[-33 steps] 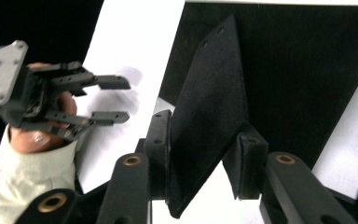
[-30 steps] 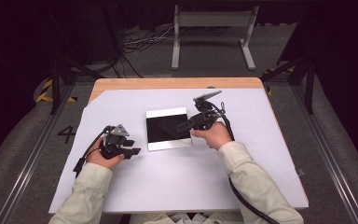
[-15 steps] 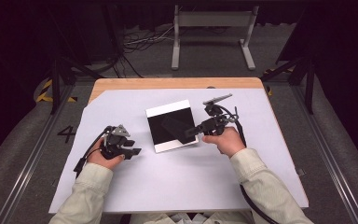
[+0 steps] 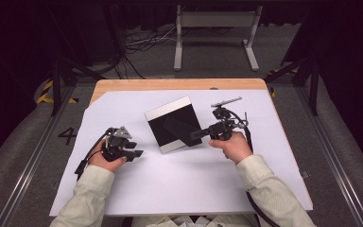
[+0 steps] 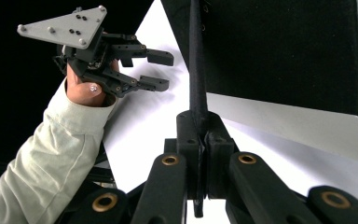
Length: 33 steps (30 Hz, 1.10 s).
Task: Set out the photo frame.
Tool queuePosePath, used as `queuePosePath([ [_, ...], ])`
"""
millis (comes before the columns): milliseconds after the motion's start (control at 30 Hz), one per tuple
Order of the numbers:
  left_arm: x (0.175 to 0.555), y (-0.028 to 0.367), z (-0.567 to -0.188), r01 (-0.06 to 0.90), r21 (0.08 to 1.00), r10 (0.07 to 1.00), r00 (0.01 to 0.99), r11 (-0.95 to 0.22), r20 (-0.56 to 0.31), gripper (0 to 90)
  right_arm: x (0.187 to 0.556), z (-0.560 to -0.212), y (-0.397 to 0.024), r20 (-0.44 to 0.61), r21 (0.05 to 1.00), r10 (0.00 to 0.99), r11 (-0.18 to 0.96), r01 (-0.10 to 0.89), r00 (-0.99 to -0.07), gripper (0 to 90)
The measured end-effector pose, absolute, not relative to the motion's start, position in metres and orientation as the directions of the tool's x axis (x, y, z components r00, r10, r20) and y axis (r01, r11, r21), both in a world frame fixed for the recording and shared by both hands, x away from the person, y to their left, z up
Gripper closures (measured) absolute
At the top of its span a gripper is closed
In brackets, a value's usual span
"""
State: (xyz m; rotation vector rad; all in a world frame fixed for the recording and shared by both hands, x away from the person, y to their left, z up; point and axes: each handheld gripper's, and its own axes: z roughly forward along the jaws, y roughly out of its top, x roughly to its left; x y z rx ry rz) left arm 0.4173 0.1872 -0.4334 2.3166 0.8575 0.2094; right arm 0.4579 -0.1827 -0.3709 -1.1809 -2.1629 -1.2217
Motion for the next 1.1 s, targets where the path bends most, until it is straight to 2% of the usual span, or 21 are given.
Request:
queuePosePath([
  [233,0.417,0.186,-0.434,0.524,0.625,0.628,0.775,-0.579,-0.068,53.5,0.448,-0.366,-0.194,0.605,0.600,0.486,0.243,0.762,-0.631,87.3],
  [400,0.417,0.186,-0.434,0.523,0.625,0.627,0.776,-0.580,-0.067,53.5,0.441,-0.365,-0.198,0.510,0.666,0.526,0.261,0.699,-0.681,87.3],
  [667,0.417,0.185,-0.435,0.523,0.621,0.627,0.776,-0.584,-0.064,53.5,0.433,-0.373,-0.206,0.444,0.694,0.516,0.319,0.646,-0.732,87.4],
  [867,0.416,0.184,-0.435,0.521,0.624,0.626,0.777,-0.582,-0.065,53.4,0.421,-0.376,-0.205,0.329,0.747,0.483,0.392,0.536,-0.811,87.4],
  [1100,0.415,0.183,-0.433,0.515,0.625,0.623,0.780,-0.586,-0.059,53.3,0.413,-0.381,-0.208,0.266,0.773,0.466,0.419,0.476,-0.844,87.4],
])
